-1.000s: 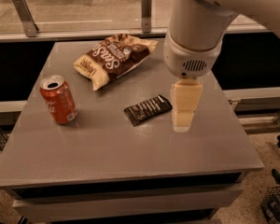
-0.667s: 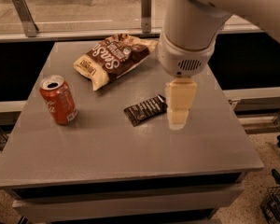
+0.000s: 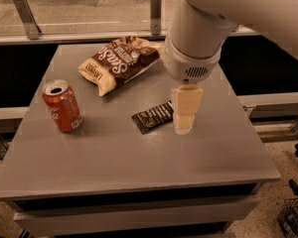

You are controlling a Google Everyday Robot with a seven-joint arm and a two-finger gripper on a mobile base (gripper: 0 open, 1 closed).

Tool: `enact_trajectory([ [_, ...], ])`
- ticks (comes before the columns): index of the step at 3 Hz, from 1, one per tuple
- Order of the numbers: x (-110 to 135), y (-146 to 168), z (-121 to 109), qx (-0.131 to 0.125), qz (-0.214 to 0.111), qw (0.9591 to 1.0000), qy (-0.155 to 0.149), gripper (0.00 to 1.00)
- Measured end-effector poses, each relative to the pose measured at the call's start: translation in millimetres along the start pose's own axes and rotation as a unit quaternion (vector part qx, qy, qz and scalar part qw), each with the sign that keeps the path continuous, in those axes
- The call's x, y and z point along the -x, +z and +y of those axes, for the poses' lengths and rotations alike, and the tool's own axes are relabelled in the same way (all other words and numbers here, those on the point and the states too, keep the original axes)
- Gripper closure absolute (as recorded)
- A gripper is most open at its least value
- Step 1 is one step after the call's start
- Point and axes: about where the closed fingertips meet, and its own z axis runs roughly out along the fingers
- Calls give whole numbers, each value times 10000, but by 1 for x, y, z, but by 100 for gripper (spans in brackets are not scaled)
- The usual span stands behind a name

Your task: Move rxbar chocolate near coke can

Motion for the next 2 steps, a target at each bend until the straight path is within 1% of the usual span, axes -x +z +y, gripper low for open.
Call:
enact_trajectory([
  [1,-6,11,-7,-34,-25,10000,-44,0],
  [2,-11,26,-14,28,57,10000,-75,0],
])
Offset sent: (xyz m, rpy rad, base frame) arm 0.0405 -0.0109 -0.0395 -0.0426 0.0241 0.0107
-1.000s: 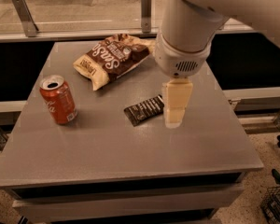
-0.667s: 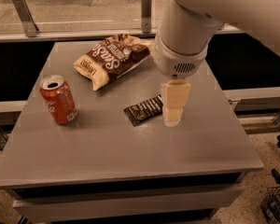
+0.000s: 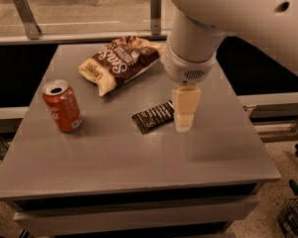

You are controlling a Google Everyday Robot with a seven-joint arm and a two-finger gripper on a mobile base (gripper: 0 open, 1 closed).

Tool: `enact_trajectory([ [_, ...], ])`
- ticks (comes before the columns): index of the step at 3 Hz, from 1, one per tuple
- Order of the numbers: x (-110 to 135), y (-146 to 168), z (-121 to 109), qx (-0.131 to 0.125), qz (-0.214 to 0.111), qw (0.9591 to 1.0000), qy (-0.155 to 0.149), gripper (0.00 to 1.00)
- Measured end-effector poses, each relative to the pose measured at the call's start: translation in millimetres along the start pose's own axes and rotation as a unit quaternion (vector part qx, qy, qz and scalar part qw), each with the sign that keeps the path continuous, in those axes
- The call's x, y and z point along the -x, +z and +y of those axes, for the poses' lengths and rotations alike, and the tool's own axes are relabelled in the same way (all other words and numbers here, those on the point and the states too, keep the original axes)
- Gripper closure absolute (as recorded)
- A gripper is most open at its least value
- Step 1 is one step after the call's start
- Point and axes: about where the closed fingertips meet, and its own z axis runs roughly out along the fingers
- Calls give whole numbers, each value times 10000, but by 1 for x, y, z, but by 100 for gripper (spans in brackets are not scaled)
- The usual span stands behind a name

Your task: Move rxbar chocolate near coke can

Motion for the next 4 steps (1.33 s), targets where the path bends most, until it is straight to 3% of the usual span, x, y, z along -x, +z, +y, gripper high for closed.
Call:
enact_trajectory([
  [4,-28,57,-2,672,333,9972,55,0],
])
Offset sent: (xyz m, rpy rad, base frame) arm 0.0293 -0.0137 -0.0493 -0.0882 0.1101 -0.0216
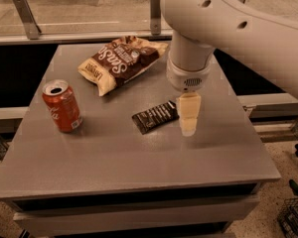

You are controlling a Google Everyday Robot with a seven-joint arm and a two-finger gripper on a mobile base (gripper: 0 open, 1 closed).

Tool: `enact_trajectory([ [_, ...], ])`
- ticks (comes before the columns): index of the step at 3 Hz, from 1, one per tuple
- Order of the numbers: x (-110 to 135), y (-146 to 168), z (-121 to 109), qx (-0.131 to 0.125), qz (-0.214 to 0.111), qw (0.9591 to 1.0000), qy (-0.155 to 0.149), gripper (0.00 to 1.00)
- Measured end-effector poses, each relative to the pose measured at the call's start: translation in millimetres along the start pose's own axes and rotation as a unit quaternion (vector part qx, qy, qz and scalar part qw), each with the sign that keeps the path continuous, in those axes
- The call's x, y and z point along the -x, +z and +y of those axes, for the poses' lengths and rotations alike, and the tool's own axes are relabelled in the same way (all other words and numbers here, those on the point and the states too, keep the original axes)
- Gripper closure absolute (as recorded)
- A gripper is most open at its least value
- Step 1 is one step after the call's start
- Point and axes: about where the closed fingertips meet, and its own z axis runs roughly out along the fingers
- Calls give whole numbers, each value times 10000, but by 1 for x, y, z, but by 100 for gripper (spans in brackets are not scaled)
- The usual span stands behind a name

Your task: Move rxbar chocolate near coke can

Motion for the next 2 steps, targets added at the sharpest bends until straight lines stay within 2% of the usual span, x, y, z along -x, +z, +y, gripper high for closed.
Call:
enact_trajectory([
  [1,-8,14,1,179,13,9998,22,0],
  [2,-8,14,1,179,13,9998,22,0],
])
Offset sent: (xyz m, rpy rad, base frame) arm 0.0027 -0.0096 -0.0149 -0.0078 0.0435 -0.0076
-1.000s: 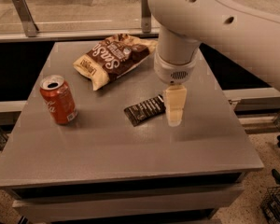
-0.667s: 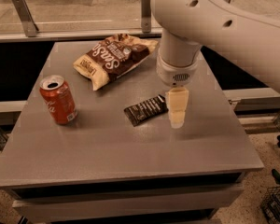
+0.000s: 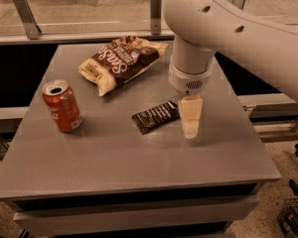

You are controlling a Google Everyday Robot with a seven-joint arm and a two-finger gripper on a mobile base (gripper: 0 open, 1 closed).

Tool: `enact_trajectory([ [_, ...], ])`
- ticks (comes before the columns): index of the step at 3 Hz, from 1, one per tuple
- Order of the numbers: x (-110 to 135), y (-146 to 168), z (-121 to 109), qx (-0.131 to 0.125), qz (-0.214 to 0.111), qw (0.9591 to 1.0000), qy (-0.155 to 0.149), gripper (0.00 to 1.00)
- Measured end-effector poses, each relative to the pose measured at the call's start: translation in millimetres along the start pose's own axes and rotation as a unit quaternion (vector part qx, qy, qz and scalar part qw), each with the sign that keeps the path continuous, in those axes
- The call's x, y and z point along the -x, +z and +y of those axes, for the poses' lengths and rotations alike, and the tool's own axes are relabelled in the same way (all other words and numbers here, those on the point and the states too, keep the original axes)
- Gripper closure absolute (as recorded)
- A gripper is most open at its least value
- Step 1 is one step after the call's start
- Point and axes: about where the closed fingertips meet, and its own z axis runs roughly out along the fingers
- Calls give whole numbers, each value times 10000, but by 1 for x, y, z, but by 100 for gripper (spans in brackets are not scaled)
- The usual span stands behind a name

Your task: Move rxbar chocolate near coke can

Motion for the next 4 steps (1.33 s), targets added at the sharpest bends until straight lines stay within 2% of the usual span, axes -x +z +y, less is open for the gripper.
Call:
enact_trajectory([
  [1,3,2,0,-9,17,10000,-72,0],
  [3,19,15,-5,42,1,9992,-402,0],
  [4,27,26,-7,125,-14,9983,-569,5],
])
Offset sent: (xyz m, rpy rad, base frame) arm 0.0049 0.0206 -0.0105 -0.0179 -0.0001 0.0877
